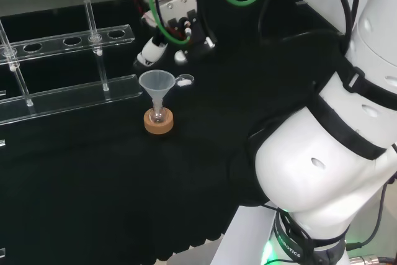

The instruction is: Pick up the weighing funnel.

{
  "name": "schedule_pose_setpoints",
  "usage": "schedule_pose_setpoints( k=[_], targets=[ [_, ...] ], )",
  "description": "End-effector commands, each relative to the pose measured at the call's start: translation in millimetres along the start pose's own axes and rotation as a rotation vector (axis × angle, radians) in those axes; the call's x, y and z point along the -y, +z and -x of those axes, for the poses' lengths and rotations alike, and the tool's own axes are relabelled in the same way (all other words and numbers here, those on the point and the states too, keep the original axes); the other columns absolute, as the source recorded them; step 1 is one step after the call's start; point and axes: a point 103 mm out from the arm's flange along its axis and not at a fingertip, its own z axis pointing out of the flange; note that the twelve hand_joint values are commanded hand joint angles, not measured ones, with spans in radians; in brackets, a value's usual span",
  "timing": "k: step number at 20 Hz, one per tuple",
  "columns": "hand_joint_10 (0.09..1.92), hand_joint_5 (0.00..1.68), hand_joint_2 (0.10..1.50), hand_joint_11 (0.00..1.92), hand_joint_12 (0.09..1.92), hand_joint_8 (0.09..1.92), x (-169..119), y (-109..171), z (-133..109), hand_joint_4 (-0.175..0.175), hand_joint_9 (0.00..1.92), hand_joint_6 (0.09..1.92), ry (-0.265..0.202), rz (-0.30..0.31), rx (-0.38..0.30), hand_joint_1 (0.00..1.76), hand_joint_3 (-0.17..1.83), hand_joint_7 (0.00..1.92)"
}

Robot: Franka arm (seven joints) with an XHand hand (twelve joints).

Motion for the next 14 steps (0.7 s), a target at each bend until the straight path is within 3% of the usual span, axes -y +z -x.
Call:
schedule_pose_setpoints(
  k=[1, 5, 8, 14],
  targets=[
    [0.67, 0.28, 0.77, 0.4, 1.37, 0.71, -18, -15, 38, -0.065, 0.49, 0.09, 0.025, -0.015, -0.075, 0.53, 0.14, 0.16],
    [0.67, 0.27, 0.77, 0.41, 1.37, 0.72, -26, -18, 55, -0.063, 0.49, 0.09, 0.038, 0.001, -0.092, 0.52, 0.14, 0.17],
    [0.66, 0.32, 0.79, 0.41, 1.37, 0.73, -35, -18, 73, -0.06, 0.54, 0.09, 0.047, -0.009, -0.182, 0.56, 0.15, 0.25],
    [0.63, 0.39, 0.81, 0.44, 1.35, 0.72, -55, -14, 99, -0.054, 0.59, 0.09, 0.08, -0.016, -0.18, 0.67, 0.18, 0.35]
  ],
)
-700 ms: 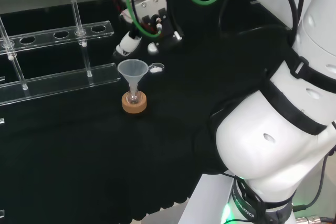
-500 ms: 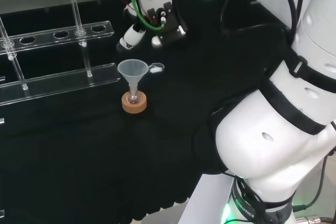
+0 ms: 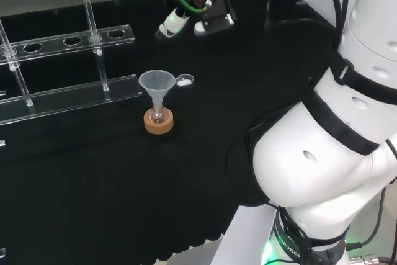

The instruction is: Pick up the weighing funnel.

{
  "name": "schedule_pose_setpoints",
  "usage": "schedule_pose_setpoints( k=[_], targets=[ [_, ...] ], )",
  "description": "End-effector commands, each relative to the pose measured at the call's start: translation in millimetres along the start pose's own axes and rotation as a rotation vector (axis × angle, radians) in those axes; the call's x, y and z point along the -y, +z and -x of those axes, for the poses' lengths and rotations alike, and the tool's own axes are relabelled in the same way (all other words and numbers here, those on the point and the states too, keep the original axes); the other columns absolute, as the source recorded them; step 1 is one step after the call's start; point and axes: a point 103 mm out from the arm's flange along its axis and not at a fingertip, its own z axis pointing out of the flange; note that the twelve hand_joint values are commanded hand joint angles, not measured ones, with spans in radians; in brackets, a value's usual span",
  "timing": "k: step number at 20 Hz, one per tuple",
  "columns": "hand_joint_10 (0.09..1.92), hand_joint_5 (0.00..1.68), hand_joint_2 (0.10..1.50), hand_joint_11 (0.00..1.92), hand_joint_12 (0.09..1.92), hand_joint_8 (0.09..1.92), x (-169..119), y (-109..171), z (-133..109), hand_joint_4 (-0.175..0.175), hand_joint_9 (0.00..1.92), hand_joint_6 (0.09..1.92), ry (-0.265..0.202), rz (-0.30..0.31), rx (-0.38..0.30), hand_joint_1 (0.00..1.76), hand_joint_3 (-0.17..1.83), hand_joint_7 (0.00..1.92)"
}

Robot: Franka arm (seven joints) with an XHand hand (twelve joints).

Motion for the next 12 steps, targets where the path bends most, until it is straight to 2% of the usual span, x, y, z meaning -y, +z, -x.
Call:
schedule_pose_setpoints(
  k=[1, 5, 12],
  targets=[
    [0.62, 0.4, 0.81, 0.44, 1.35, 0.72, -25, 1, 35, -0.053, 0.59, 0.09, 0.038, -0.016, -0.027, 0.69, 0.18, 0.35],
    [0.61, 0.42, 0.81, 0.45, 1.34, 0.72, -46, 8, 44, -0.05, 0.61, 0.09, 0.042, -0.047, -0.03, 0.72, 0.19, 0.37],
    [0.6, 0.44, 0.79, 0.46, 1.33, 0.71, -77, 34, 43, -0.045, 0.6, 0.09, 0.033, -0.08, 0.055, 0.74, 0.19, 0.37]
  ],
)
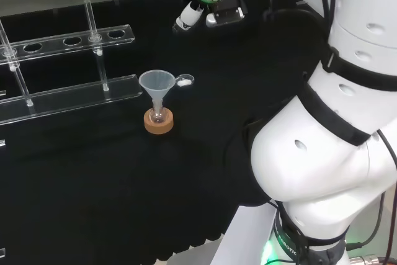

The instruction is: Pick up the weighing funnel.

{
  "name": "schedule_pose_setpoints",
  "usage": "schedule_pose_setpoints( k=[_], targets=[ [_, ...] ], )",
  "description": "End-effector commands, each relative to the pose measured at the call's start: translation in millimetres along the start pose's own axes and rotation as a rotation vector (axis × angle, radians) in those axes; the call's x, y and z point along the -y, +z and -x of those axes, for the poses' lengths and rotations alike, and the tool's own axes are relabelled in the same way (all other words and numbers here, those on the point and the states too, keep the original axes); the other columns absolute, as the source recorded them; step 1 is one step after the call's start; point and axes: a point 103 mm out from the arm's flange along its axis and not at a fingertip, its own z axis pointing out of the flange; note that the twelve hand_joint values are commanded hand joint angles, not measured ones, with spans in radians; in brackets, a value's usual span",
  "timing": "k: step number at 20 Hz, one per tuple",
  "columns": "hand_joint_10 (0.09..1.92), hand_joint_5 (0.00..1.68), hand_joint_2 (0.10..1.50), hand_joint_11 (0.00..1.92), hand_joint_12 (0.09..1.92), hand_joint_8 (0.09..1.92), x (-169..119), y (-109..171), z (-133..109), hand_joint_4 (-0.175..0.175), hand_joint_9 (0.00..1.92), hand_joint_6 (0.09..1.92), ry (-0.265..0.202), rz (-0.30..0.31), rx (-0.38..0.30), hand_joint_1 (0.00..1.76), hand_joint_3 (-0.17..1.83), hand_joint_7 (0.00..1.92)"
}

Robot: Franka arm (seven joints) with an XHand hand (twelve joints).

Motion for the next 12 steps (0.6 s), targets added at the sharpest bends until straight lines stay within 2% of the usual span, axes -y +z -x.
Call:
schedule_pose_setpoints(
  k=[1, 12],
  targets=[
    [0.6, 0.44, 0.79, 0.46, 1.33, 0.71, -47, 33, 2, -0.044, 0.6, 0.09, -0.018, -0.057, 0.092, 0.74, 0.19, 0.37],
    [0.59, 0.44, 0.77, 0.45, 1.32, 0.69, -76, 90, -9, -0.033, 0.59, 0.09, -0.066, -0.148, 0.145, 0.81, 0.2, 0.34]
  ],
)
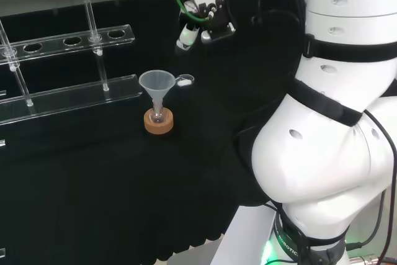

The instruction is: Pick up the weighing funnel.

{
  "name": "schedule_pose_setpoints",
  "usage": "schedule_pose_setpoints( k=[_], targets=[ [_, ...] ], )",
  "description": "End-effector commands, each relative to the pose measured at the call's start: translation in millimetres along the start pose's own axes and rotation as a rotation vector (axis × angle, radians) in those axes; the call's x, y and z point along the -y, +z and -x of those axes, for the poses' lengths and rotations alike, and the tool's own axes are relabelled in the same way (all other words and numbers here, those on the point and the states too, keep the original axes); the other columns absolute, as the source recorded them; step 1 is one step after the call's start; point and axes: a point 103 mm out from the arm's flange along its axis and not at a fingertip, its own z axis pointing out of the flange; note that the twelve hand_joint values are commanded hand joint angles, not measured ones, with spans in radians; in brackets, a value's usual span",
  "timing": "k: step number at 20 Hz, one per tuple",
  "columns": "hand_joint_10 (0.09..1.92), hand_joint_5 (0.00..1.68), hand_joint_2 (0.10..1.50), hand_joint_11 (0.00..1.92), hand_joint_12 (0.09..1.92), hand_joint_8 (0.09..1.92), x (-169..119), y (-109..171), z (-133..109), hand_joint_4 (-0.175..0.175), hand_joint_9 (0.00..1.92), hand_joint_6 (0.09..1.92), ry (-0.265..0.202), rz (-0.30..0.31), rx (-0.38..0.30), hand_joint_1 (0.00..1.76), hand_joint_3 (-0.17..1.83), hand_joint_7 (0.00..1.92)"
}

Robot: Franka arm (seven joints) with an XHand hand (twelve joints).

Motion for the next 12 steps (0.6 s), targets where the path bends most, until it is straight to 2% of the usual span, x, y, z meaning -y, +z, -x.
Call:
schedule_pose_setpoints(
  k=[1, 4, 12],
  targets=[
    [0.59, 0.44, 0.76, 0.45, 1.32, 0.69, -20, 34, -9, -0.031, 0.59, 0.09, -0.033, -0.044, 0.051, 0.81, 0.2, 0.34],
    [0.58, 0.5, 0.75, 0.46, 1.31, 0.69, -23, 50, -14, -0.021, 0.61, 0.09, -0.045, -0.015, 0.047, 0.83, 0.22, 0.37],
    [0.53, 0.59, 0.7, 0.5, 1.28, 0.66, -39, 76, -16, -0.016, 0.69, 0.11, -0.019, -0.055, 0.083, 0.86, 0.33, 0.47]
  ],
)
